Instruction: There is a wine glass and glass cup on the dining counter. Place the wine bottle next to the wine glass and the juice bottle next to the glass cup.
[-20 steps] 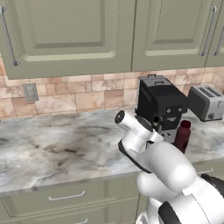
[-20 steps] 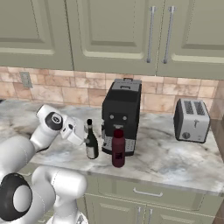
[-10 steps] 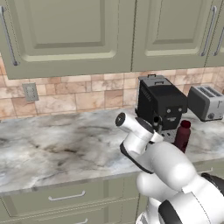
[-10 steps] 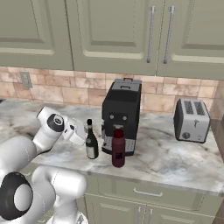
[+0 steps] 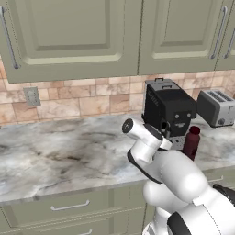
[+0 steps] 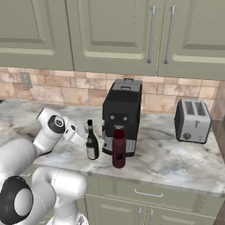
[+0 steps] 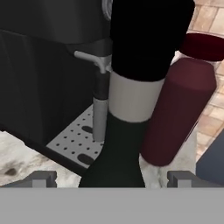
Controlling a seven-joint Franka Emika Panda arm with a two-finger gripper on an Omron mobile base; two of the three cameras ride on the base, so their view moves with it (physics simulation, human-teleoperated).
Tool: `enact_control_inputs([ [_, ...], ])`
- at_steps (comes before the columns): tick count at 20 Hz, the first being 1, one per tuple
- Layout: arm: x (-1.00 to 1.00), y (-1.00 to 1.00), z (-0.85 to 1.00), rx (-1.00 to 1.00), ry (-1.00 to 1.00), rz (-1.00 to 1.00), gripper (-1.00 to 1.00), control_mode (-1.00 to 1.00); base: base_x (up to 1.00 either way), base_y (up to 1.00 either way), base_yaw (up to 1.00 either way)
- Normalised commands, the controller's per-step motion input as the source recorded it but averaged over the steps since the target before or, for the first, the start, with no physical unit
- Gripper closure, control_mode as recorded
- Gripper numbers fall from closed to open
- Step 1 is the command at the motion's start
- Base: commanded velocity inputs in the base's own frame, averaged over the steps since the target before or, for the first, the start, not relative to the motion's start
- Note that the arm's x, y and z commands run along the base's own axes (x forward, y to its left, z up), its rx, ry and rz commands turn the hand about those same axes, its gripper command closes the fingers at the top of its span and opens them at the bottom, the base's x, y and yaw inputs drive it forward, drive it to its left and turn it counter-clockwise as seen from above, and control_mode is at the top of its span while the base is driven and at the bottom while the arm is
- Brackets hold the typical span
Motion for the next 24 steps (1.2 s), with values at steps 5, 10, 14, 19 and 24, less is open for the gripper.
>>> enact_control_inputs([
  [5, 0.00, -0.12, 0.00, 0.00, 0.00, 0.03, -1.00, -1.00, 0.00, 0.00, 0.00],
  [10, 0.02, -0.20, 0.00, 0.00, 0.00, 0.03, -1.00, -1.00, 0.00, 0.00, 0.00],
  [14, 0.12, -0.14, -0.05, 0.00, 0.00, 0.05, -1.00, -1.00, 0.00, 0.00, 0.00],
  [19, 0.18, -0.04, -0.13, 0.00, 0.00, 0.06, -1.00, -1.00, 0.00, 0.00, 0.00],
  [24, 0.08, -0.06, -0.09, 0.00, 0.00, 0.05, -1.00, -1.00, 0.00, 0.00, 0.00],
])
